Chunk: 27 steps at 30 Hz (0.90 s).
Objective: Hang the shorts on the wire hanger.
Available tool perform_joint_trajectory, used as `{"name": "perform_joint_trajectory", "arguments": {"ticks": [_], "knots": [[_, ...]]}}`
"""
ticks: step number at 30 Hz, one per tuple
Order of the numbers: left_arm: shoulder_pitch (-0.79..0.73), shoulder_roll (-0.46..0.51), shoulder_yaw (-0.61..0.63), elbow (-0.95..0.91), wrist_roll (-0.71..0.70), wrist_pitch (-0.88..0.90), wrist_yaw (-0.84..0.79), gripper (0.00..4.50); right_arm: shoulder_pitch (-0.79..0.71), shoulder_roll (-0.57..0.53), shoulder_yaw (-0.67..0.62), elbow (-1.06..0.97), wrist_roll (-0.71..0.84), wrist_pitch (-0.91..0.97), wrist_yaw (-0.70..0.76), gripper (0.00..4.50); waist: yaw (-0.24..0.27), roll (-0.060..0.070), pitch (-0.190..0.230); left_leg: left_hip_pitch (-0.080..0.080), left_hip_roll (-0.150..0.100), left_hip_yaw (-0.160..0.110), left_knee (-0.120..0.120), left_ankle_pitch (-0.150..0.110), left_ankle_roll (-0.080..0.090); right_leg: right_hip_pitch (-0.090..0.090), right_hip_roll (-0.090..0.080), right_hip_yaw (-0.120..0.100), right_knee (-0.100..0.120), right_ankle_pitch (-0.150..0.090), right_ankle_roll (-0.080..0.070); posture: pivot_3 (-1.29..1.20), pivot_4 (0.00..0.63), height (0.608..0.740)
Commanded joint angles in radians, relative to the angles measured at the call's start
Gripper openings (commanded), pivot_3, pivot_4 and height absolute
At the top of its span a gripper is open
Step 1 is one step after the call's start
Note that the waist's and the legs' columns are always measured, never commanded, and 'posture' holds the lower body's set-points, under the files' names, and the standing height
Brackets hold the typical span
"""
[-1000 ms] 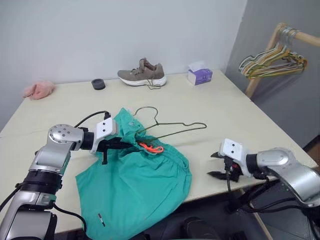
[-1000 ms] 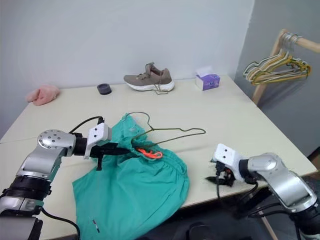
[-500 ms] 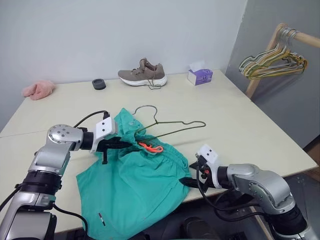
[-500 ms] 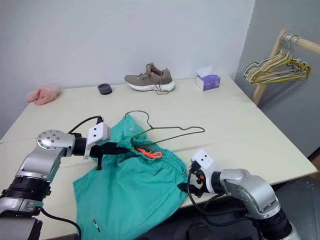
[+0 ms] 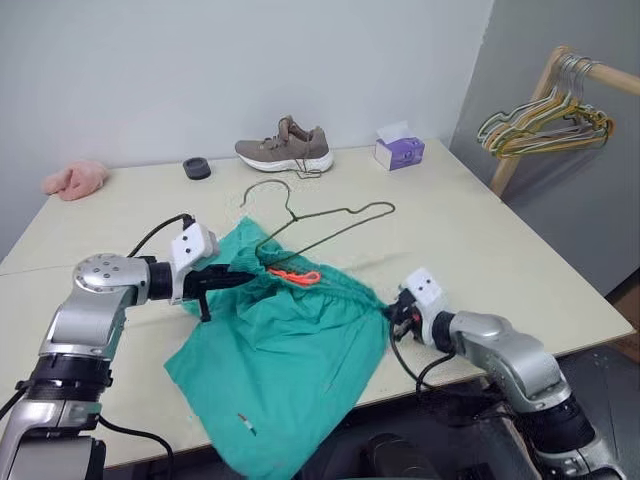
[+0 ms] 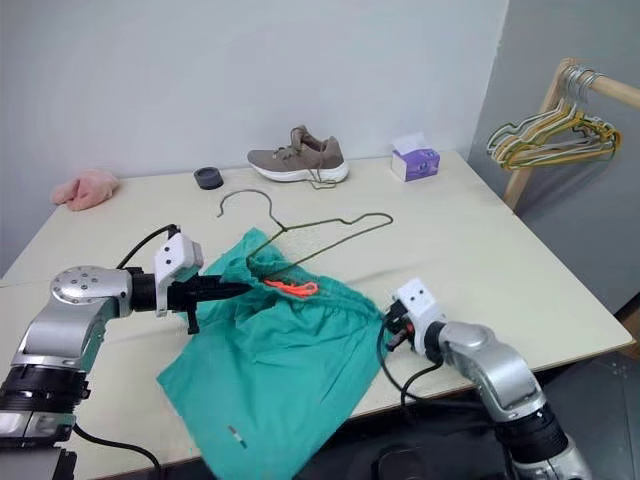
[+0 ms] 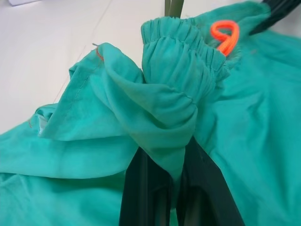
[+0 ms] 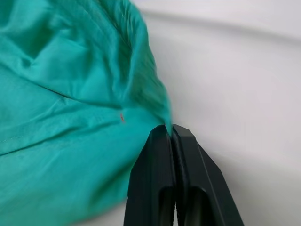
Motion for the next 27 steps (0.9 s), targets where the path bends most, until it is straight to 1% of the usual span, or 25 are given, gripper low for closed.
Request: {"name": "perform_joint_trajectory", "arguments": {"ticks": [1,5,8,9,10,12,13,15,16,21,26,27], "knots": [[0.025,0.071,0.060,-0.112,-0.095,0.093,-0.064,0.00,-0.091,-0.040,-0.145,0.064,0.043,-0.009,0.035,0.04,0.000,0.000,0.000,0.000,0.000,0.000,0.000,0.000,0.000,0.000,0.000,0.000,0.000,0.000,0.000,-0.18,0.000,0.740],[0.031,0.146,0.095,-0.128,-0.171,0.188,-0.127,0.00,-0.145,-0.103,-0.204,0.114,0.087,0.020,0.115,0.04,0.001,0.000,0.000,0.000,0.001,-0.001,-0.001,0.000,0.000,0.000,0.001,-0.001,0.000,0.000,0.000,-0.17,0.000,0.740],[-0.008,0.146,0.124,-0.096,-0.199,0.230,-0.095,0.00,-0.139,-0.126,-0.215,0.067,0.150,0.052,0.189,0.04,0.005,0.001,0.001,0.001,0.001,-0.001,-0.001,0.000,0.000,0.000,0.003,-0.001,0.000,0.000,-0.001,-0.16,0.000,0.740],[-0.028,0.139,0.129,-0.075,-0.198,0.236,-0.076,0.00,-0.122,-0.149,-0.189,0.033,0.149,0.032,0.226,0.04,0.007,0.001,0.001,0.001,0.001,-0.001,-0.001,0.000,0.000,0.000,0.003,-0.001,0.001,0.000,-0.001,-0.16,0.000,0.740],[-0.043,0.134,0.128,-0.053,-0.188,0.230,-0.061,0.00,-0.099,-0.178,-0.140,0.000,0.113,-0.020,0.255,0.04,0.012,0.001,0.001,0.001,0.001,0.000,-0.001,0.000,0.000,0.000,0.003,-0.001,0.000,0.000,-0.001,-0.17,0.000,0.740],[-0.057,0.127,0.121,-0.026,-0.170,0.213,-0.042,0.00,-0.064,-0.198,-0.087,-0.041,0.090,-0.067,0.284,0.04,0.016,0.001,0.001,0.001,0.001,0.000,-0.001,0.000,0.000,0.000,0.003,-0.001,0.000,0.000,0.000,-0.17,0.000,0.740],[-0.057,0.125,0.113,-0.020,-0.162,0.202,-0.039,0.00,-0.053,-0.190,-0.071,-0.055,0.084,-0.078,0.276,0.20,0.015,0.001,0.001,0.001,0.001,0.000,-0.001,0.000,0.000,0.000,0.003,-0.001,0.000,0.000,0.000,-0.17,0.000,0.740],[-0.049,0.125,0.102,-0.017,-0.149,0.185,-0.040,0.00,-0.044,-0.158,-0.044,-0.073,0.076,-0.088,0.253,0.60,0.013,0.001,0.001,0.001,0.001,0.001,-0.001,0.000,0.000,0.000,0.003,0.000,0.000,0.000,0.000,-0.17,0.000,0.740],[-0.046,0.125,0.098,-0.018,-0.146,0.181,-0.041,0.00,-0.045,-0.141,-0.031,-0.076,0.070,-0.090,0.245,0.89,0.013,0.001,0.001,0.001,0.001,0.001,-0.001,0.000,0.000,0.000,0.003,0.001,0.000,0.000,-0.001,-0.17,0.000,0.740],[-0.033,0.125,0.082,-0.025,-0.127,0.156,-0.053,0.00,-0.099,-0.037,0.014,-0.003,0.037,-0.093,0.186,2.56,0.015,0.001,0.001,0.001,0.001,0.001,-0.001,0.000,0.000,-0.001,0.003,0.001,0.001,0.000,-0.001,-0.18,0.000,0.740],[-0.033,0.123,0.080,-0.027,-0.125,0.150,-0.052,0.00,-0.181,0.043,0.030,0.144,-0.010,-0.119,0.147,4.28,0.015,0.001,0.001,0.001,0.001,0.001,0.000,0.000,0.000,-0.001,0.003,0.001,0.001,0.000,-0.001,-0.17,0.000,0.740],[-0.029,0.123,0.080,-0.032,-0.126,0.148,-0.051,0.00,-0.194,0.056,0.032,0.166,-0.017,-0.125,0.145,4.28,0.015,0.001,0.001,0.001,0.001,0.001,0.000,0.000,0.000,-0.001,0.002,0.000,0.001,0.000,-0.001,-0.17,0.000,0.740]]}}
